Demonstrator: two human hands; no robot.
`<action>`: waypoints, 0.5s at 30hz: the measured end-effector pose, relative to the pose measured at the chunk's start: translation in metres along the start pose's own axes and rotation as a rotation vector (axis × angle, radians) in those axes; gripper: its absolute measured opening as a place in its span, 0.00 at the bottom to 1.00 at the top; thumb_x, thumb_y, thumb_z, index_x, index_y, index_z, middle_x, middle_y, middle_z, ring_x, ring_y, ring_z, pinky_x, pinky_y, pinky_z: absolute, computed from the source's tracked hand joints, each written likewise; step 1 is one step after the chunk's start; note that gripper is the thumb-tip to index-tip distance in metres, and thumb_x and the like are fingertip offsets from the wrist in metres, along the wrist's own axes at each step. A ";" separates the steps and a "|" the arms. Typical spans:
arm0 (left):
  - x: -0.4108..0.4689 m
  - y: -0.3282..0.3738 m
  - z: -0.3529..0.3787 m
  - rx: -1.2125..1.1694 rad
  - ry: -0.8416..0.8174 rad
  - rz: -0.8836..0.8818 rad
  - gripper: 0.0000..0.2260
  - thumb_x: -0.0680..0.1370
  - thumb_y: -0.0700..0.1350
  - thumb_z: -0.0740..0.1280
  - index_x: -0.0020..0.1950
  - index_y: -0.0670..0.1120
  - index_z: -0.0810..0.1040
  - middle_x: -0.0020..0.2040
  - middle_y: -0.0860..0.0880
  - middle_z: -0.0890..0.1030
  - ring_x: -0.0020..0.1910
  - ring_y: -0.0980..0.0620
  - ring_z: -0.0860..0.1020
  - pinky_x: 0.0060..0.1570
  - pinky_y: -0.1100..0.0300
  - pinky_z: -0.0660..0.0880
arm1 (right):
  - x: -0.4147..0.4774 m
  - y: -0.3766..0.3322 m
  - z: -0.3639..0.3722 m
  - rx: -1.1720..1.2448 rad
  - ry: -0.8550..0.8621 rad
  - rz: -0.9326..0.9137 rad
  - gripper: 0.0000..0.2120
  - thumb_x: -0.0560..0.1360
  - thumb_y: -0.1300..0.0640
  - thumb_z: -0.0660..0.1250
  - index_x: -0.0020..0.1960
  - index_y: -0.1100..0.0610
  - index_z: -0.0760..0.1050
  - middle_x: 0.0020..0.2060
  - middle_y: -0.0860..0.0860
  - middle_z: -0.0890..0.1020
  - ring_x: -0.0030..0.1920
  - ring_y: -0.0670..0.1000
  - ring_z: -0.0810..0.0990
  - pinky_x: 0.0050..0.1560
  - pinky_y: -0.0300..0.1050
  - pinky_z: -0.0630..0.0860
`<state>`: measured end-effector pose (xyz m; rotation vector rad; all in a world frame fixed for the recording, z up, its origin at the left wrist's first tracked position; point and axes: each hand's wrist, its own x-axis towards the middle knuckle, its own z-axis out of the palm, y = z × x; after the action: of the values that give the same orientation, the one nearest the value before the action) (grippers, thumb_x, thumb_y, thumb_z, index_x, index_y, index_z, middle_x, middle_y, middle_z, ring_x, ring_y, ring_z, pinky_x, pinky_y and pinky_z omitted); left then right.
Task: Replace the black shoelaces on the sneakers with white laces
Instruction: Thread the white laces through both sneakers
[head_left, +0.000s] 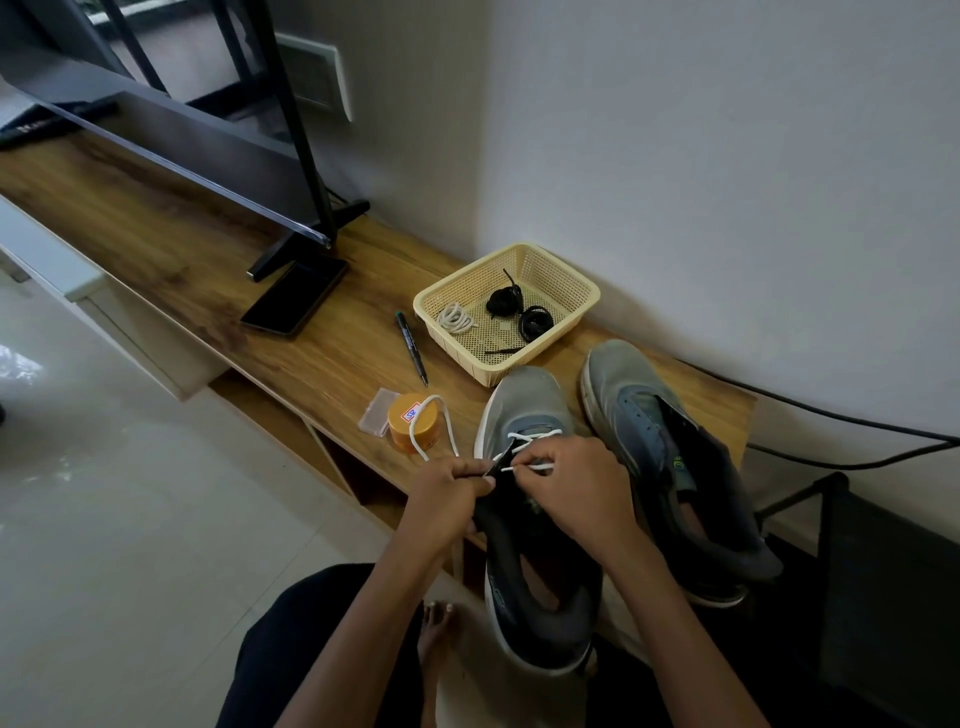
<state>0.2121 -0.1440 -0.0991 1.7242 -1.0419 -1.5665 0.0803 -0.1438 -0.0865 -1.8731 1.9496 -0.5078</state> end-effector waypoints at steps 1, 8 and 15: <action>0.000 0.000 0.000 -0.005 -0.002 0.002 0.11 0.78 0.35 0.64 0.43 0.49 0.80 0.41 0.48 0.79 0.39 0.54 0.76 0.35 0.62 0.74 | -0.001 -0.001 0.000 -0.017 0.008 -0.010 0.08 0.73 0.50 0.66 0.50 0.46 0.82 0.46 0.46 0.84 0.48 0.48 0.80 0.40 0.38 0.67; -0.004 0.003 0.000 -0.086 -0.029 -0.003 0.09 0.78 0.34 0.62 0.51 0.42 0.80 0.41 0.47 0.79 0.40 0.55 0.77 0.28 0.70 0.75 | -0.003 -0.004 0.003 -0.140 -0.005 -0.072 0.10 0.76 0.49 0.61 0.53 0.47 0.79 0.48 0.46 0.82 0.48 0.46 0.78 0.39 0.38 0.64; -0.003 -0.002 0.003 0.027 -0.017 0.080 0.08 0.78 0.37 0.64 0.49 0.48 0.81 0.48 0.48 0.81 0.49 0.51 0.79 0.40 0.64 0.76 | -0.002 -0.002 0.011 -0.187 -0.020 -0.084 0.10 0.76 0.48 0.60 0.51 0.52 0.77 0.45 0.49 0.82 0.47 0.50 0.78 0.41 0.44 0.68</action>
<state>0.2099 -0.1404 -0.0999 1.6688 -1.1313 -1.5256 0.0877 -0.1414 -0.0946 -2.0727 1.9718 -0.3385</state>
